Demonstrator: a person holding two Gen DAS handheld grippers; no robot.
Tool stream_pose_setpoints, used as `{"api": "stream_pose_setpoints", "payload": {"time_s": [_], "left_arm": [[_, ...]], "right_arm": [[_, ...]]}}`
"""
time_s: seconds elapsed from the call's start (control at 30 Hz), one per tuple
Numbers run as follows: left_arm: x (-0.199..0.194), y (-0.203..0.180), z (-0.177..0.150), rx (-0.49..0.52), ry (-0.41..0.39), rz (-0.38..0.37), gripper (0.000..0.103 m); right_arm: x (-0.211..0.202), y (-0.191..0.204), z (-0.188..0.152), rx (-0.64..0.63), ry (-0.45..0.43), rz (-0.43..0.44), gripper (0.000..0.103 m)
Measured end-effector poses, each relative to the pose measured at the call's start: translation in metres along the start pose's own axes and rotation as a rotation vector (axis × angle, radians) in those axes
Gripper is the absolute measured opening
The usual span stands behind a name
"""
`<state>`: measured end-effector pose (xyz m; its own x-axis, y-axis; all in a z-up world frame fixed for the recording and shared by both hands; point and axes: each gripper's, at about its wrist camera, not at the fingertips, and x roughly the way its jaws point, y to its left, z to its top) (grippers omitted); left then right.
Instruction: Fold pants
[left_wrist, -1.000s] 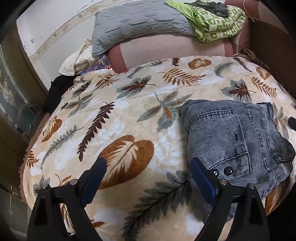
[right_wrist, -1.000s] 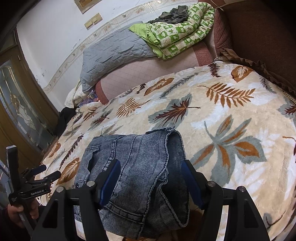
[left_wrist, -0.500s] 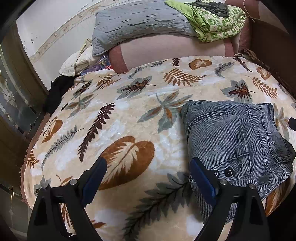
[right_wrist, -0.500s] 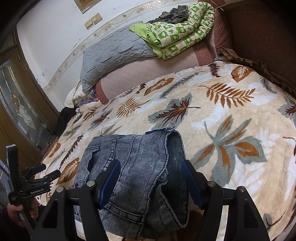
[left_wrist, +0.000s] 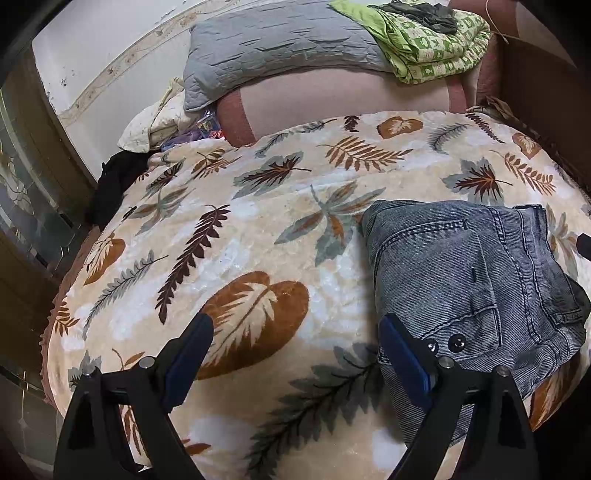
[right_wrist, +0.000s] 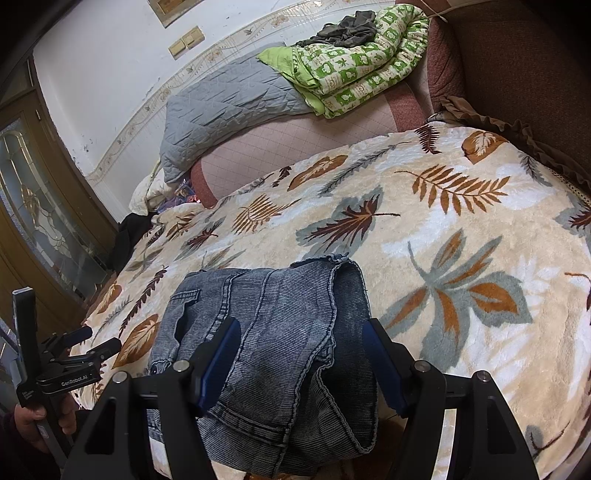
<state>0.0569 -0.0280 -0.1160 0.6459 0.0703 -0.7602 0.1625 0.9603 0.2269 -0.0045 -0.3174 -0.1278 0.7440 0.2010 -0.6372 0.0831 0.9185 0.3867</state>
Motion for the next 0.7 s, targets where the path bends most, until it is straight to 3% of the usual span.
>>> {"api": "stream_pose_setpoints", "payload": {"time_s": [0.7], "left_arm": [[0.0029, -0.0011, -0.0009, 0.002, 0.007, 0.0, 0.091]], "right_arm": [[0.0, -0.0016, 0.002, 0.003, -0.001, 0.001, 0.072]]}}
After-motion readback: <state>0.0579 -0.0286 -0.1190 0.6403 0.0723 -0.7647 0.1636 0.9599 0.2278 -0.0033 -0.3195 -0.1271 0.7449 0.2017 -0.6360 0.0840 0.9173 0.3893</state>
